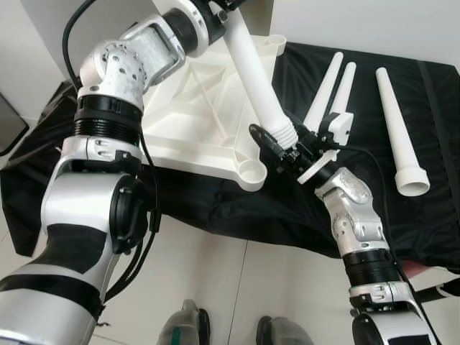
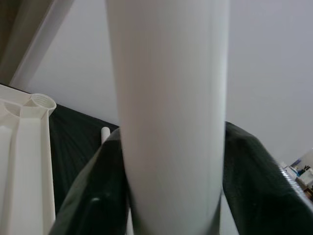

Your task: Building children table

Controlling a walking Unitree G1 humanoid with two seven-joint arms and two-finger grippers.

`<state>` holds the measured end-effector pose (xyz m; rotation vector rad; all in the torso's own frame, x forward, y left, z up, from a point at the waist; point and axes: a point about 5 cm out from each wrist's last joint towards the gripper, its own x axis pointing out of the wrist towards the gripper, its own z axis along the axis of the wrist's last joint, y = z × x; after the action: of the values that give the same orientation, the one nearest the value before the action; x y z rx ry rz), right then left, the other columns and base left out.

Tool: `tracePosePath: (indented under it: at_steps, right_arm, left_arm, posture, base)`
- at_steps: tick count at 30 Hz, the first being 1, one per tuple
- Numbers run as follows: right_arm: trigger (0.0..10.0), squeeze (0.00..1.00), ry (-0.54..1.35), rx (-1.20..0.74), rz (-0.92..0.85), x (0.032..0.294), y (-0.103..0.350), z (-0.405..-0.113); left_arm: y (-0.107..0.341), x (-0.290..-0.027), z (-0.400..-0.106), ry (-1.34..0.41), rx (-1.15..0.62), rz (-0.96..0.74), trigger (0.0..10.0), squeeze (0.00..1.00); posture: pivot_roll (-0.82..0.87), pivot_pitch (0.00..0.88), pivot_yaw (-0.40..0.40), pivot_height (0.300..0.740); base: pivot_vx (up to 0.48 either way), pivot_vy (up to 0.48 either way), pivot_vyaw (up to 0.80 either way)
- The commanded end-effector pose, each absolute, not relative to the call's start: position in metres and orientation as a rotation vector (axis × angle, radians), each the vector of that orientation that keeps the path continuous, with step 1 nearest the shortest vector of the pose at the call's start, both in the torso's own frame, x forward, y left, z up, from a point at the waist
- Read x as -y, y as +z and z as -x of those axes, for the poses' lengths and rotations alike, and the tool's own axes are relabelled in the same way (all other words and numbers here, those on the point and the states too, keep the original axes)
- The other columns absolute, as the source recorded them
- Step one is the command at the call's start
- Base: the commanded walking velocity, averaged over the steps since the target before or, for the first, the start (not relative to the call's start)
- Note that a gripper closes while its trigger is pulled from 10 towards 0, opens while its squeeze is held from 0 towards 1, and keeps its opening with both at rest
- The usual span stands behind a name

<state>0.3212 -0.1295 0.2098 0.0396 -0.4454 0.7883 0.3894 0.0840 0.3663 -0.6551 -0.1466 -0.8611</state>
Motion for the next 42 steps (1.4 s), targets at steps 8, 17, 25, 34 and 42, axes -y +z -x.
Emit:
tracePosePath:
  at_steps: [8, 17, 25, 34, 42]
  right_arm:
    - [10.0, 0.00, 0.790, 0.426, -0.040, 0.126, 0.207, -0.319]
    - [10.0, 1.00, 0.747, 0.373, -0.082, 0.134, 0.204, -0.322]
    - [10.0, 1.00, 0.777, 0.355, -0.082, 0.135, 0.212, -0.325]
    - [10.0, 0.05, 0.777, 0.299, 0.026, 0.133, 0.227, -0.338]
    - [10.0, 0.00, 0.776, 0.150, 0.125, 0.132, 0.232, -0.352]
  left_arm:
    - [0.382, -0.083, -0.383, -0.972, 0.232, 0.627, 0.0, 0.00]
    - [0.380, -0.082, -0.382, -0.963, 0.227, 0.535, 10.0, 0.00]
    - [0.380, -0.066, -0.375, -1.022, 0.235, 0.421, 10.0, 0.00]
    - [0.367, -0.041, -0.364, -1.101, 0.224, 0.252, 10.0, 0.00]
    - [0.360, -0.024, -0.356, -1.151, 0.216, 0.182, 10.0, 0.00]
  posture:
    - [-0.03, 0.054, 0.071, 0.740]
    - [-0.04, 0.051, 0.065, 0.740]
    - [-0.03, 0.066, 0.056, 0.740]
    - [-0.03, 0.080, 0.052, 0.740]
    - [-0.03, 0.087, 0.046, 0.740]
  base:
    - [0.000, 0.000, 0.00]
    - [0.000, 0.000, 0.00]
    - [0.000, 0.000, 0.00]
    - [0.000, 0.000, 0.00]
    - [0.000, 0.000, 0.00]
